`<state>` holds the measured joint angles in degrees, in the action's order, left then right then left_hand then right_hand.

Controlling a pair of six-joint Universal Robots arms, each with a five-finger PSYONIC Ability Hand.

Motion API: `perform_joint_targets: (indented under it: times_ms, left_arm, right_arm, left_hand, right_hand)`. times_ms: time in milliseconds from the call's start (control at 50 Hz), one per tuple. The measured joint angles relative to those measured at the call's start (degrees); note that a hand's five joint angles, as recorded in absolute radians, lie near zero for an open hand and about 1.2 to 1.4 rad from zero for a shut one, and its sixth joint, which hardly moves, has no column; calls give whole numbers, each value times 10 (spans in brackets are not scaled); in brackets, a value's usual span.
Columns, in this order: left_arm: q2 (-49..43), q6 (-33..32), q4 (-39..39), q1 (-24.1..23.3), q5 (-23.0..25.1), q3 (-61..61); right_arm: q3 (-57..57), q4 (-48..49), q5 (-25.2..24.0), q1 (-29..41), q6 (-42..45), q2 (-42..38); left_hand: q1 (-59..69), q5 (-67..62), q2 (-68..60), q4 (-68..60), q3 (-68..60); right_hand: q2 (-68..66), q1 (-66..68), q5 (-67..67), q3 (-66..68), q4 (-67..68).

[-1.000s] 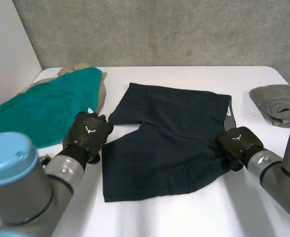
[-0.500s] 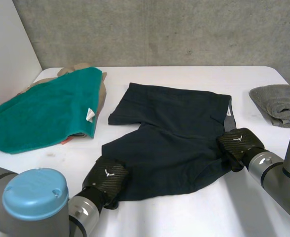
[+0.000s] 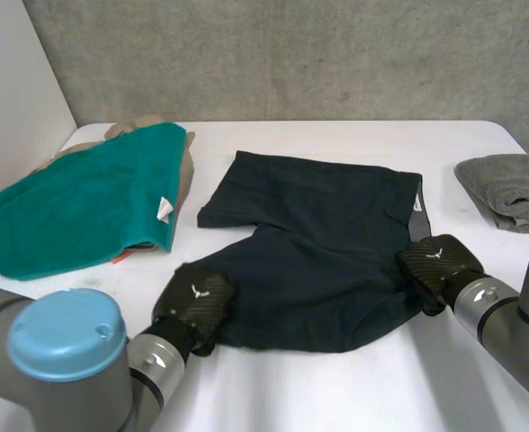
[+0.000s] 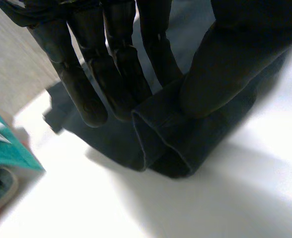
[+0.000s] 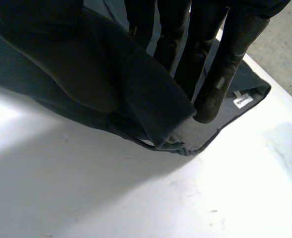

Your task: Fold the laundry.

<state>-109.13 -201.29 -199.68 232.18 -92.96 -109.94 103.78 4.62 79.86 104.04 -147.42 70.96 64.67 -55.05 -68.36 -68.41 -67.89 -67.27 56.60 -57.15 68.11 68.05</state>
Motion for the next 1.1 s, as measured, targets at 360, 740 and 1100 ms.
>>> perform_joint_targets:
  times_ms: [360,740,1100]
  left_arm:
    - [161,-35,393,-2,14,15]
    - [-22,-61,126,20,22,219]
    - [-395,-177,-82,48,13,631]
  right_arm:
    - [19,-316,-4,-39,245,149]
    - [-66,-125,28,-45,172,57]
    - [-313,106,145,-1,142,-219]
  left_hand:
    - [0,0,-2,-2,-2]
    - [0,-20,-2,-2,-3]
    - [-112,101,135,136,130]
  right_hand:
    - [0,0,0,0,0]
    - [0,0,0,0,0]
    - [439,-370,415,-442,-429]
